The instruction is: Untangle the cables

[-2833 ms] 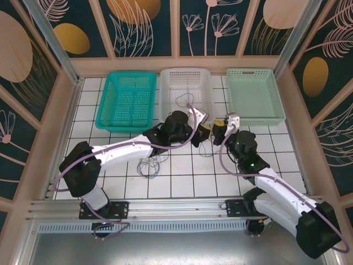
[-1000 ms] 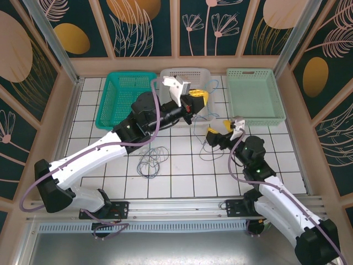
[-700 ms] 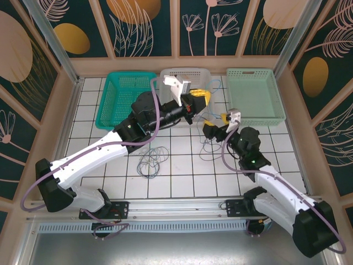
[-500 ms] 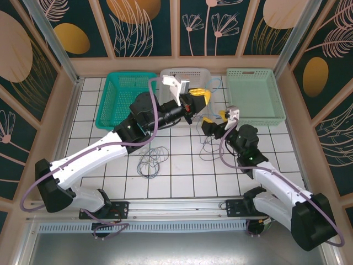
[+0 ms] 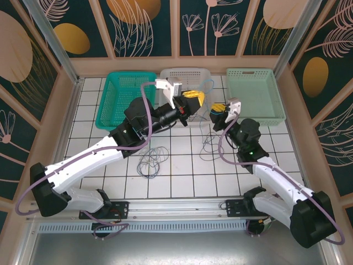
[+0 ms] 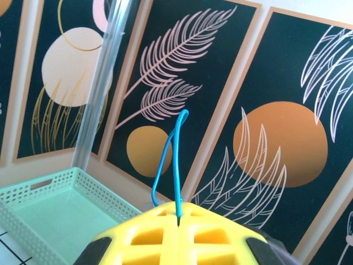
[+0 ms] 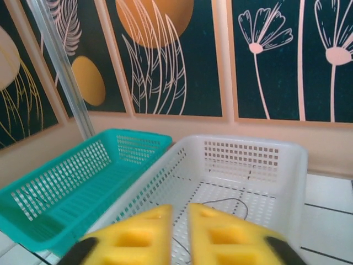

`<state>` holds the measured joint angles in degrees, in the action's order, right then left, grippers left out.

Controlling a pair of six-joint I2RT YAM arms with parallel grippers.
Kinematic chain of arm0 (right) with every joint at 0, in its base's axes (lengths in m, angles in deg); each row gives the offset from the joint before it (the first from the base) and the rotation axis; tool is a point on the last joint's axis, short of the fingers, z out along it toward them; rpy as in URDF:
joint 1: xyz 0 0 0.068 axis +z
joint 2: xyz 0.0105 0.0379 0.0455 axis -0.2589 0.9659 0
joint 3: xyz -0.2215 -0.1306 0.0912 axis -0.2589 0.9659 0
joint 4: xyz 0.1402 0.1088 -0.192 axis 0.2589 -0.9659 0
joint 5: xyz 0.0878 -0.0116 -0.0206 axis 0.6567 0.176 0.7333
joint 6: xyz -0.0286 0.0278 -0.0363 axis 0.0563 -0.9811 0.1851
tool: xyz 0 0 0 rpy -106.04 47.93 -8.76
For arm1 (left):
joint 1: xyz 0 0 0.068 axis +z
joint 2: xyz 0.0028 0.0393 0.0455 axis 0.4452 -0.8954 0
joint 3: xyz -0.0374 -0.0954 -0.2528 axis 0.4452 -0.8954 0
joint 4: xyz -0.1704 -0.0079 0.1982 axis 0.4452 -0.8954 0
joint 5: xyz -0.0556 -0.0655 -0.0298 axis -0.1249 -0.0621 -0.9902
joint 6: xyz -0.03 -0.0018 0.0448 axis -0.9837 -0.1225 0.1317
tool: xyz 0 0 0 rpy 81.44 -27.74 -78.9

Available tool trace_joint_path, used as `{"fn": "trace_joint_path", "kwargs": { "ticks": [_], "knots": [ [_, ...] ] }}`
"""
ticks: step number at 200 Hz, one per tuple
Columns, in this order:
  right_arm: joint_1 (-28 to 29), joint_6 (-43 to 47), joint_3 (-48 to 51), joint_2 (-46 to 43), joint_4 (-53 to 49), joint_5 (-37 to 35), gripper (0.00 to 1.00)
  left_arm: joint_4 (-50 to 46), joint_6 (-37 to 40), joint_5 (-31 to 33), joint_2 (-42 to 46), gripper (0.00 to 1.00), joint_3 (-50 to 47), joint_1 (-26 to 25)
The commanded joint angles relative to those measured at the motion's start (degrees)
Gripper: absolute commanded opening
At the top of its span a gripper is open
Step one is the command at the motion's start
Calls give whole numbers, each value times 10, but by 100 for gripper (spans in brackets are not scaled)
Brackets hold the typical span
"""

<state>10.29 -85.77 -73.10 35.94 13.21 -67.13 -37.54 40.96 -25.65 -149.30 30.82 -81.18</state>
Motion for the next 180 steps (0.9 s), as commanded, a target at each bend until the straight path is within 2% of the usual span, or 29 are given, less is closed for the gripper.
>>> {"fn": "trace_joint_path", "kwargs": {
  "ticks": [1, 6, 16, 30, 43, 55, 68, 98, 114, 137, 155, 180],
  "knots": [
    [3, 15, -39, -12, -20, 9, 3, 31, -20, 25, 24, 0, -19, 17],
    [3, 16, -45, -13, -28, 11, 0, 33, -24, 26, 27, 3, -23, 21],
    [3, 14, -66, -13, -54, 14, 0, 34, -28, 41, 34, 13, -34, 28],
    [3, 9, -101, -13, -92, 19, 0, 27, -29, 74, 44, 19, -47, 38],
    [3, 6, -143, -8, -143, 23, 0, 16, -30, 104, 52, 34, -56, 44],
    [3, 0, -189, 2, -195, 24, 0, 3, -25, 131, 58, 41, -61, 49],
    [3, -3, -237, 12, -247, 28, 0, -8, -17, 152, 65, 56, -65, 52],
    [3, -9, -313, 21, -315, 18, 0, -15, -4, 177, 75, 80, -83, 54],
    [3, -6, -345, 23, -336, -8, 0, -23, -1, 181, 77, 85, -90, 54],
    [-5, 10, -386, 37, -364, -60, 0, -29, -1, 184, 77, 98, -102, 55],
    [-16, 13, -417, 49, -378, -93, 0, -31, -1, 184, 75, 99, -111, 54],
    [-22, -9, -443, 42, -361, -82, 0, -30, -3, 183, 65, 98, -124, 54]
  ]
}}
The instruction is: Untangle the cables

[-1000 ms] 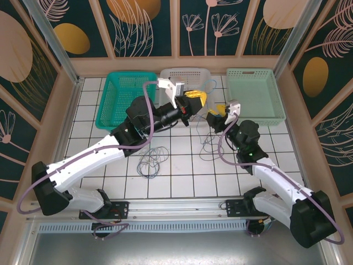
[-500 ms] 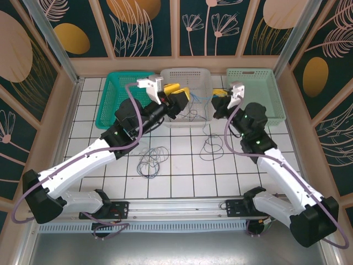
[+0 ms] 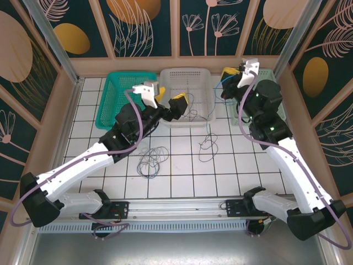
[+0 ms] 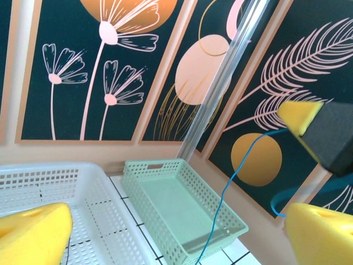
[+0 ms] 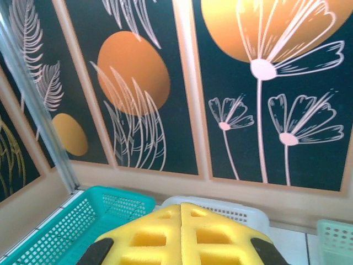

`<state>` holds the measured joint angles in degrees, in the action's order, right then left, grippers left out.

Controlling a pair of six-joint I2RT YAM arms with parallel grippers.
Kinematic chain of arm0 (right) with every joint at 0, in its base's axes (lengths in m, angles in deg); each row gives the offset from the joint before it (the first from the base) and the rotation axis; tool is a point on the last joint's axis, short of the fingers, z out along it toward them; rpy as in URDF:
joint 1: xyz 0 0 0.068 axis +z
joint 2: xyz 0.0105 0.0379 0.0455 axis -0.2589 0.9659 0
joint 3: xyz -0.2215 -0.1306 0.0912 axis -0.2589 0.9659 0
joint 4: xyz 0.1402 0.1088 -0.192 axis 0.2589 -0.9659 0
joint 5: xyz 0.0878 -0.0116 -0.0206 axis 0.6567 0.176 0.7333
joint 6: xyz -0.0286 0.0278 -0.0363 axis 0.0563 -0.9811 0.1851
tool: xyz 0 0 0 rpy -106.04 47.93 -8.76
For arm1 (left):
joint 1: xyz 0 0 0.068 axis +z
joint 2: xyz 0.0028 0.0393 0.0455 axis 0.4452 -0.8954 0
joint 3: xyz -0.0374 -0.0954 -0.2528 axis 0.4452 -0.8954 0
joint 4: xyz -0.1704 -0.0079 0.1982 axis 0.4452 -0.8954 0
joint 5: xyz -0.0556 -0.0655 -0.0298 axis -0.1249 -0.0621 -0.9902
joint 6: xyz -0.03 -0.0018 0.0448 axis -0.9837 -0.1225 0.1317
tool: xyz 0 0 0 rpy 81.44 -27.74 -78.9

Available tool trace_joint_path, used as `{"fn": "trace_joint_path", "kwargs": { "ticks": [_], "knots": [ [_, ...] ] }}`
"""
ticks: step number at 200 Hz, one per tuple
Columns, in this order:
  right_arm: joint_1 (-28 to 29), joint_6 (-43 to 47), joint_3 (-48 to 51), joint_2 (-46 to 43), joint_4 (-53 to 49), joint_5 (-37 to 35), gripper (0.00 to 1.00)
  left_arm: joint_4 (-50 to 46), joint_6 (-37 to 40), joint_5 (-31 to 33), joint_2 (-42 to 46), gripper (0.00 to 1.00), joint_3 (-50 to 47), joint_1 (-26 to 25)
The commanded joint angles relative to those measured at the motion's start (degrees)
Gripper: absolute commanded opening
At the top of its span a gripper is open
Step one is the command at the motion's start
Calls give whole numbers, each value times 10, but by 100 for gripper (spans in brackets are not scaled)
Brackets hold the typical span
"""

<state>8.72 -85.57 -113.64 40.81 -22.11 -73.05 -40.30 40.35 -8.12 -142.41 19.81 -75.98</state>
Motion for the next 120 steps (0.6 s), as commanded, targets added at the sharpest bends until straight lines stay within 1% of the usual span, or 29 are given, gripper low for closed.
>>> {"fn": "trace_joint_path", "kwargs": {
  "ticks": [1, 7, 14, 28, 47, 65, 86, 94, 110, 120],
  "knots": [
    [-6, -12, -38, -6, -7, -23, 0, -2, 3, 7, -5, 98, -14, 2],
    [-7, -19, -46, -6, -8, -23, 0, -2, 3, 1, -10, 99, -17, 3],
    [-7, -26, -55, -7, -9, -1, 0, -1, 4, -12, -16, 98, -22, 2],
    [-6, -39, -65, -7, -12, 21, 0, 10, 14, -65, -31, 94, -36, 2],
    [-6, -48, -67, -13, -16, 27, 0, 10, 26, -144, -65, 83, -49, 2],
    [-6, -45, -58, -25, -2, 18, 0, 1, 15, -184, -102, 69, -70, 2],
    [-6, -49, -53, -33, 9, 16, 0, 34, 13, -248, -145, 62, -86, -1],
    [-6, -53, -57, -32, 5, 18, 0, 39, 24, -252, -164, 59, -88, -4],
    [-6, -56, -58, -32, 2, 20, 0, 43, 41, -241, -200, 57, -83, -14],
    [-6, -51, -58, -32, -2, 9, 0, 37, 41, -241, -218, 57, -73, -18]
  ]
}}
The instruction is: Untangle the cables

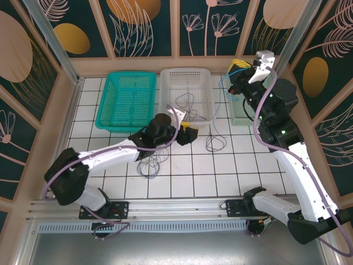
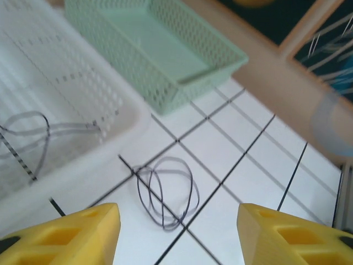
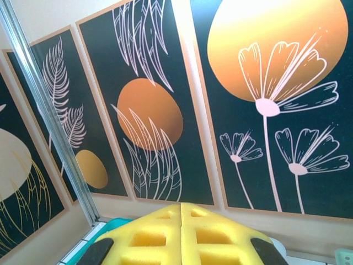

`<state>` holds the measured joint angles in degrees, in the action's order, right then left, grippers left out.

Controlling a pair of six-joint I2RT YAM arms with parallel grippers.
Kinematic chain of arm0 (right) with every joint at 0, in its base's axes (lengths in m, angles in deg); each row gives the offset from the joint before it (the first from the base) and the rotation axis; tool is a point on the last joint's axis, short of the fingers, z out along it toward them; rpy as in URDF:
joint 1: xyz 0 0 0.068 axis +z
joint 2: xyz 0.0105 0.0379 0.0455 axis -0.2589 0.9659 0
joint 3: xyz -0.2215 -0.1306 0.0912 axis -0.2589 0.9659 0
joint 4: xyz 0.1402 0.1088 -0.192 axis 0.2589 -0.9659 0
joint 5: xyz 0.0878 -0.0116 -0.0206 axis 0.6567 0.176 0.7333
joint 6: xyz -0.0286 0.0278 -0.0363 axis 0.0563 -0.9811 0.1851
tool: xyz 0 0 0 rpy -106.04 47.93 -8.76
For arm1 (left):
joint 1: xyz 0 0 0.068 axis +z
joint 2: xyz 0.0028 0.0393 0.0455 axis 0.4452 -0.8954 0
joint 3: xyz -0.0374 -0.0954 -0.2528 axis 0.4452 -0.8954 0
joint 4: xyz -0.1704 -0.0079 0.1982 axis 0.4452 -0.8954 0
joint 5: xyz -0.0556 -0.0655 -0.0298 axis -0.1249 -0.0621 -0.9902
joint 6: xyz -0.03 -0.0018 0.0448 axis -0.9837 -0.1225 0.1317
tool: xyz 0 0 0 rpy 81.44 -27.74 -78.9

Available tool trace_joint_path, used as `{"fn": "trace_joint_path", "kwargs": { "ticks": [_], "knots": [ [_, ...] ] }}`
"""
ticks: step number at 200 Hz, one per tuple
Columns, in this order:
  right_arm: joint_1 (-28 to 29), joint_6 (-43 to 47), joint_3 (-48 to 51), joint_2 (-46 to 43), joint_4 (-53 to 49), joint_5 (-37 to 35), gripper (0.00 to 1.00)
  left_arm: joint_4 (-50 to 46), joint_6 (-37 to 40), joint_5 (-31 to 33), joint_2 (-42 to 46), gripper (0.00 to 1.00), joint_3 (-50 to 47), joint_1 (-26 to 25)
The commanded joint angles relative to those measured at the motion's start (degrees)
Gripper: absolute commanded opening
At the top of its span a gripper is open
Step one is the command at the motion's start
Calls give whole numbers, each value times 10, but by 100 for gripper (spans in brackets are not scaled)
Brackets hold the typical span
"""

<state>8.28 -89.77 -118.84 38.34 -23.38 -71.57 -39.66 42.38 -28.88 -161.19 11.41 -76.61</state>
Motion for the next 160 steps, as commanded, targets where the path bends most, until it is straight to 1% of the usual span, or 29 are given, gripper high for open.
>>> {"fn": "trace_joint_path", "kwargs": {
  "ticks": [1, 12, 25, 41, 52, 64, 75, 90, 105, 122, 160],
  "knots": [
    [-2, -9, -7, -7, 11, -9, 0, 31, 20, -33, -32, 57, 12, -11],
    [-2, 8, -6, -5, 4, -32, 0, 27, 22, -33, -42, 57, 20, -16],
    [-5, 33, -5, 7, -7, -96, 0, 29, 22, -28, -43, 57, 19, -19],
    [-15, 59, 2, 30, -16, -154, 0, 30, 21, -16, -43, 59, 16, -19],
    [-25, 68, 21, 40, -2, -182, 0, 28, 21, -6, -40, 60, 13, -19],
    [-39, 67, 54, 40, 38, -210, 0, 27, 22, -1, -35, 61, 8, -19],
    [-57, 53, 87, 36, 82, -220, 0, 27, 21, 2, -32, 62, 3, -19],
    [-83, 23, 111, 38, 119, -206, 0, 28, 19, 9, -25, 62, -4, -19],
    [-90, 12, 118, 46, 136, -211, 0, 33, 14, 13, -21, 63, -13, -19],
    [-96, 4, 139, 50, 171, -235, 0, 43, 10, 13, -18, 63, -20, -19],
    [-137, -43, 193, 36, 259, -250, 0, 52, 9, 12, -20, 63, -25, -19]
  ]
}}
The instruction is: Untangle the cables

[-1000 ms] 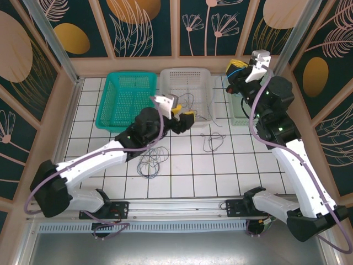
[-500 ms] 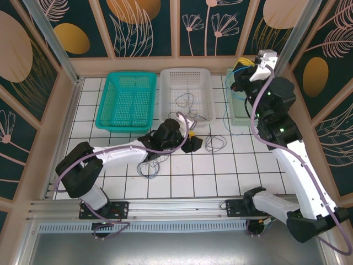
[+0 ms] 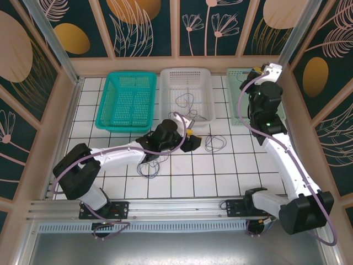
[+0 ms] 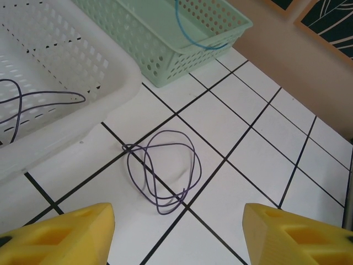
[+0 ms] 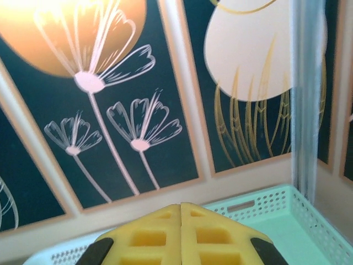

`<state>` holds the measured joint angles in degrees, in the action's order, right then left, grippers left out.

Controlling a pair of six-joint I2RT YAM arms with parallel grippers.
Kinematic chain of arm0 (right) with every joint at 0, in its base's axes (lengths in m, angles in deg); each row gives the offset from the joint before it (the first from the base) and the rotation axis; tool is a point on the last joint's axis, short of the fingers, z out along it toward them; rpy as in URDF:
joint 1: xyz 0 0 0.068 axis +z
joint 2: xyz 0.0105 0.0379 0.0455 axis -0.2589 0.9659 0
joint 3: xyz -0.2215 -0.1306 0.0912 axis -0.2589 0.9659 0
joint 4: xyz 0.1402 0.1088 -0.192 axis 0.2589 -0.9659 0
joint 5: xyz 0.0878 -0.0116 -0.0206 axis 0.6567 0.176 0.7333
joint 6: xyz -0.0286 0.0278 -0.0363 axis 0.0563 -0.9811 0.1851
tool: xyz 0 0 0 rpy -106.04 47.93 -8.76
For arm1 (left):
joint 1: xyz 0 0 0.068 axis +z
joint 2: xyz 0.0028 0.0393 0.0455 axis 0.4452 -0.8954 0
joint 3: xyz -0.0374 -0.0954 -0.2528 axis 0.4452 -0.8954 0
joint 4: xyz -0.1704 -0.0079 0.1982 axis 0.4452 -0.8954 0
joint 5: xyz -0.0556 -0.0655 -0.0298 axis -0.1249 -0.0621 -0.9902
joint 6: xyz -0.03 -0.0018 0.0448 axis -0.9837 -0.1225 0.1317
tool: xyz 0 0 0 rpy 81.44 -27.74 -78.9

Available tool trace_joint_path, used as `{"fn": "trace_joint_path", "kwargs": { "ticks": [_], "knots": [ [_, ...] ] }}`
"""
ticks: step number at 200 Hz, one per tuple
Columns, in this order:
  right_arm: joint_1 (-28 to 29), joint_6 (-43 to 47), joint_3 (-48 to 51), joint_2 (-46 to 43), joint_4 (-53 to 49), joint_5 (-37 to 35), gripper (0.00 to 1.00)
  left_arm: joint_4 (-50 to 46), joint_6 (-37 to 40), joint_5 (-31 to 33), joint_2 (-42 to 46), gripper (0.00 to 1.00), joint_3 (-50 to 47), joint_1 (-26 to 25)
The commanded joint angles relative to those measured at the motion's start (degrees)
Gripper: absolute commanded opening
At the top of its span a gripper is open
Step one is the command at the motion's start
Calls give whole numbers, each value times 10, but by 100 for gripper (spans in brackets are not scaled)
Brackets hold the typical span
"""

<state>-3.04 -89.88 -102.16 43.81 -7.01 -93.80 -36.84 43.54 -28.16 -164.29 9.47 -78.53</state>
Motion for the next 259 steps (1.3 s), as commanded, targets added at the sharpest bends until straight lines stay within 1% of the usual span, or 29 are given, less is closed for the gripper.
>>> {"fn": "trace_joint_path", "kwargs": {
  "ticks": [1, 31, 53, 105, 140, 153, 200, 222, 259],
  "knots": [
    [-25, -43, 27, -19, 97, -28, 0, 24, -2, 5, 11, 63, -6, 0],
    [-40, -17, 53, -1, 153, -29, 0, 29, 3, 6, 9, 63, -6, 1],
    [-49, -1, 93, 21, 227, -40, 0, 34, 2, 4, 4, 63, -6, 0],
    [-61, -35, 132, 51, 328, -63, 0, 44, -6, 8, 6, 63, -17, 0],
    [-67, -83, 153, 57, 361, -63, 0, 46, -8, 9, 2, 64, -15, 0],
    [-76, -112, 164, 59, 369, -56, 0, 47, -7, 9, 1, 64, -14, 0],
    [-150, -305, 183, 92, 397, 29, 0, 50, -6, 10, 2, 64, -16, 0],
    [-181, -385, 197, 116, 444, 77, 0, 54, -9, 11, 2, 64, -20, 0],
    [-215, -508, 210, 165, 533, 154, 0, 56, -10, 11, -2, 64, -19, 0]
  ]
}}
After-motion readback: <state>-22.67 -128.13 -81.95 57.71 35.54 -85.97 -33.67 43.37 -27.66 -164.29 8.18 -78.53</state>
